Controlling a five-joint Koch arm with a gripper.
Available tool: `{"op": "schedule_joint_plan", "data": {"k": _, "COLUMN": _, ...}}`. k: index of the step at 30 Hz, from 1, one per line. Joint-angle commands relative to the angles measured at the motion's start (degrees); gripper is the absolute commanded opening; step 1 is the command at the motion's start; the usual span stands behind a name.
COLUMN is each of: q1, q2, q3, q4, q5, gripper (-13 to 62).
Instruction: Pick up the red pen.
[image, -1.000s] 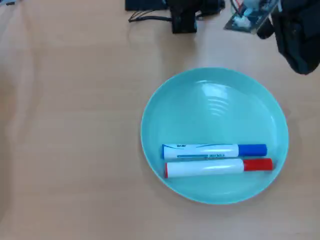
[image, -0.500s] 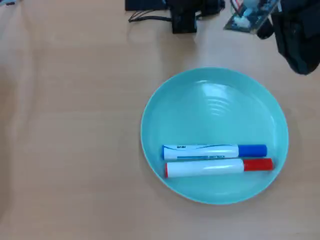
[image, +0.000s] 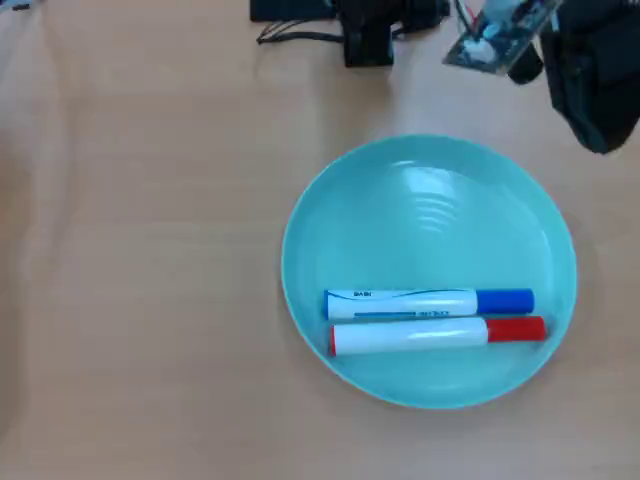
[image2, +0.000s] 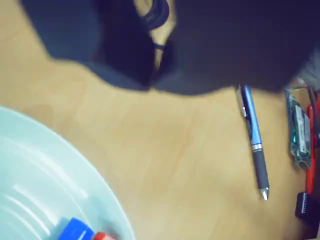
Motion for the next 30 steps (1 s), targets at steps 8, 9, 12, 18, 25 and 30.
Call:
{"op": "schedule_joint_plan", "data": {"k": 8, "q1": 9.9, "q2": 2.4, "q3": -2.4, "q4": 1.3, "q5": 13.3, "gripper": -6.9}}
{"op": "schedule_joint_plan", "data": {"k": 9, "q1": 10.3, "q2": 2.5, "q3": -2.4, "q4": 1.8, "q5": 12.3, "gripper": -6.6}}
{"op": "schedule_joint_plan", "data": {"k": 12, "q1": 10.9, "q2": 2.4, "q3": -2.6, "q4": 2.9, "q5": 8.4, "gripper": -6.3}}
{"op": "schedule_joint_plan", "data": {"k": 18, "q1": 15.8, "q2": 2.4, "q3": -2.7, "q4": 3.7, "q5": -3.6, "gripper": -6.4}}
{"op": "schedule_joint_plan", "data": {"k": 25, "q1": 19.8, "q2": 2.3, "q3": -4.2, "q4": 2.9, "q5": -14.1, "gripper": -6.3}}
{"op": "schedule_joint_plan", "data": {"k": 30, "q1": 20.3, "q2": 0.7, "q3": -5.8, "q4": 2.8, "q5": -17.4, "gripper": -5.4}}
